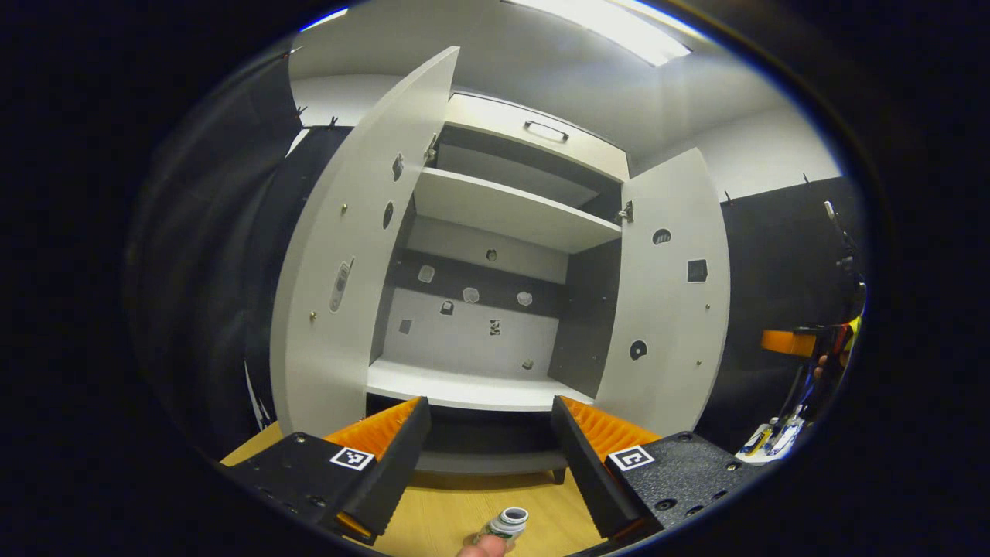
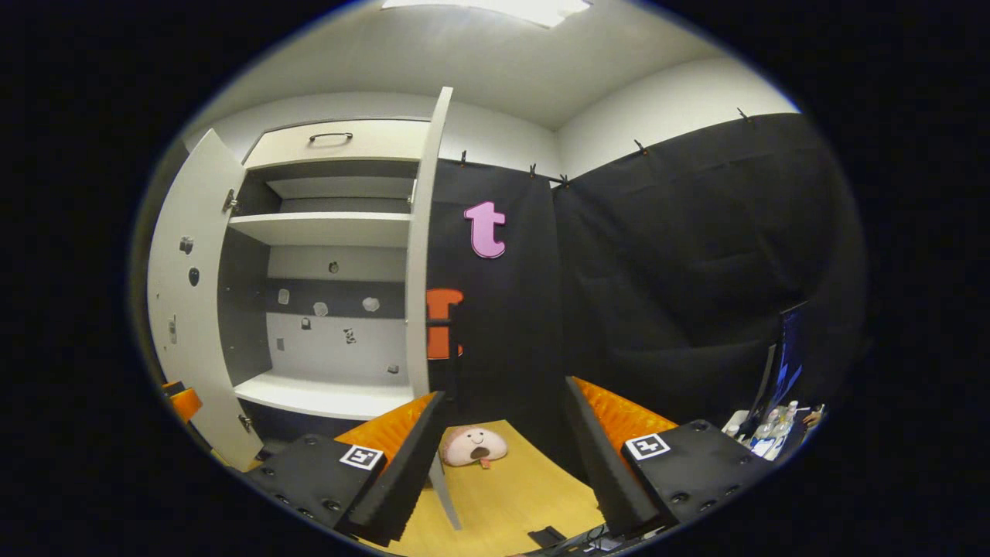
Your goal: Grasp the bottle in the cabinet with the left hand and place it on the coaster, then close the right door with the right hand and the left door with the left hand.
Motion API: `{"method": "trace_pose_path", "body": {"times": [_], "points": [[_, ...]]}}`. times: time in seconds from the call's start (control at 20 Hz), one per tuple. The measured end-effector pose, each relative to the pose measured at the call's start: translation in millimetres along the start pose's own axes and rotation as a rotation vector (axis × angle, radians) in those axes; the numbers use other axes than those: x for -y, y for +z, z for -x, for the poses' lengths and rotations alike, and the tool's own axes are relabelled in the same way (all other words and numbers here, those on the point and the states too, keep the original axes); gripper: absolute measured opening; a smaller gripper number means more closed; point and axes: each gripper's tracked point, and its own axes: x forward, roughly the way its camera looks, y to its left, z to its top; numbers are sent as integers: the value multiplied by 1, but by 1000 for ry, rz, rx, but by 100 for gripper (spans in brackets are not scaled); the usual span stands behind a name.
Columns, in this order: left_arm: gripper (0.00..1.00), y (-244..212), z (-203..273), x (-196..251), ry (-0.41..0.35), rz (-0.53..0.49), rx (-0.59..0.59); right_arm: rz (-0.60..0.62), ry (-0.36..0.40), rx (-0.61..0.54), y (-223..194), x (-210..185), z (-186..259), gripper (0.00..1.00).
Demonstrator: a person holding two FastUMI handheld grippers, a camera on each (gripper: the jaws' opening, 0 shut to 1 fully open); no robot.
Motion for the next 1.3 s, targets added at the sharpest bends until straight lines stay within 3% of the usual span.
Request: {"method": "trace_pose_path", "body": {"times": [0.1,0.15,0.4,0.45,0.5,0.55,0.65,0.7,0.75,0.8,0.85,0.9,0.95,1.0,1.05,1.3], "points": [[99,3,4,-9,23,-11,-1,21,-14,9,13,14,-28,89],[95,1,7,-12,30,-8,-4,26,-28,12,17,19,-42,98],[95,-3,18,-29,59,4,-29,12,-3,-16,16,20,-94,98],[95,-1,19,-35,72,8,-28,6,15,-27,12,14,-101,98],[95,0,19,-42,88,7,-28,8,27,-36,9,9,-107,89],[95,0,21,-50,106,2,-25,16,40,-41,7,4,-110,98],[95,2,23,-63,139,-23,-18,44,33,-29,7,0,-113,97],[95,5,24,-69,151,-39,-8,50,30,-21,9,0,-112,86],[95,5,25,-72,160,-49,-3,43,38,-21,8,-3,-111,94],[99,6,26,-75,164,-50,0,31,55,-23,7,-8,-109,94],[95,5,27,-76,168,-45,1,14,79,-22,5,-16,-109,84],[95,4,27,-77,171,-38,0,0,104,-26,5,-25,-106,92],[95,4,28,-79,176,-30,-2,-9,131,-27,5,-36,-104,92],[95,4,28,-80,179,-21,-4,-13,158,-25,6,-47,-100,82],[95,4,28,-80,181,-13,-7,-13,185,-23,7,-62,-96,92],[95,10,35,-97,224,-2,-2,-30,323,-28,4,-146,-85,92]]}}
